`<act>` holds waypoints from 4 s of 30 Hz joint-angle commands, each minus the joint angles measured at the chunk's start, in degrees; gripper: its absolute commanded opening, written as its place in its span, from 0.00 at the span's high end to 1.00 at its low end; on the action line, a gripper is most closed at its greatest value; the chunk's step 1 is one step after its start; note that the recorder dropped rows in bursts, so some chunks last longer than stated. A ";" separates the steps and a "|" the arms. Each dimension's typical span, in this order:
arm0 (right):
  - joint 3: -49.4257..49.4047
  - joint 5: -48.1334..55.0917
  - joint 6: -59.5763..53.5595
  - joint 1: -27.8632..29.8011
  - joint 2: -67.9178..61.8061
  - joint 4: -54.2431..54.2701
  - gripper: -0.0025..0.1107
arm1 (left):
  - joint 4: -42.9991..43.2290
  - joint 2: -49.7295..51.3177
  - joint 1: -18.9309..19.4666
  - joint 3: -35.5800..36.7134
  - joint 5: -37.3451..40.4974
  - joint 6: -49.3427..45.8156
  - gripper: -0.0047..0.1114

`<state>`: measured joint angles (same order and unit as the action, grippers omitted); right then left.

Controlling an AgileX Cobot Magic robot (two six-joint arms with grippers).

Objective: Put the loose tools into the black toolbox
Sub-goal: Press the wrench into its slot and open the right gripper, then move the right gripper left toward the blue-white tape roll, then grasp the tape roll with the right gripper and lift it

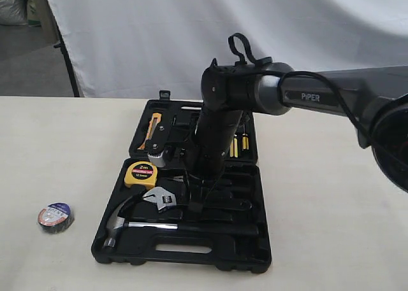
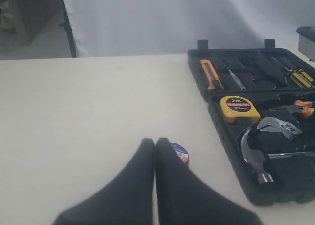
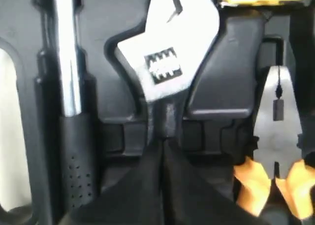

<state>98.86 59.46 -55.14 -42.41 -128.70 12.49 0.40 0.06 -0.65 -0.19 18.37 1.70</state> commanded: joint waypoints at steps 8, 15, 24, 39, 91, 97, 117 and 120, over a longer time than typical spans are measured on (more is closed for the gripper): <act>-0.43 2.08 0.48 0.33 -3.50 -0.28 0.97 | -0.04 -0.06 -0.40 0.19 -0.07 0.06 0.96; -0.33 -0.70 4.42 0.33 7.39 -0.41 0.97 | -0.04 -0.06 -0.40 0.19 -0.07 0.06 0.96; -0.33 -0.53 7.59 0.33 8.57 0.33 0.97 | -0.04 -0.06 -0.40 0.19 -0.07 0.06 0.96; -0.33 -1.13 9.91 0.07 8.19 12.77 0.97 | -0.04 -0.06 -0.40 0.19 -0.07 0.06 0.96; -0.33 -28.67 13.84 -7.15 -0.37 12.91 0.43 | -0.04 -0.06 -0.40 0.19 -0.07 0.06 0.96; -0.33 -33.62 13.05 -8.52 -0.37 12.91 0.43 | -0.04 -0.06 -0.40 0.19 -0.07 0.06 0.96; 16.40 -26.44 10.14 -17.11 -13.54 13.53 0.14 | -0.04 -0.06 -0.40 0.19 -0.07 0.06 0.96; 16.65 -29.72 9.78 -17.11 -15.38 14.92 0.14 | -0.04 -0.06 -0.40 0.19 -0.07 0.06 0.96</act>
<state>115.03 31.61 -44.67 -59.52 -142.89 26.59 0.40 0.06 -0.65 -0.19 18.37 1.70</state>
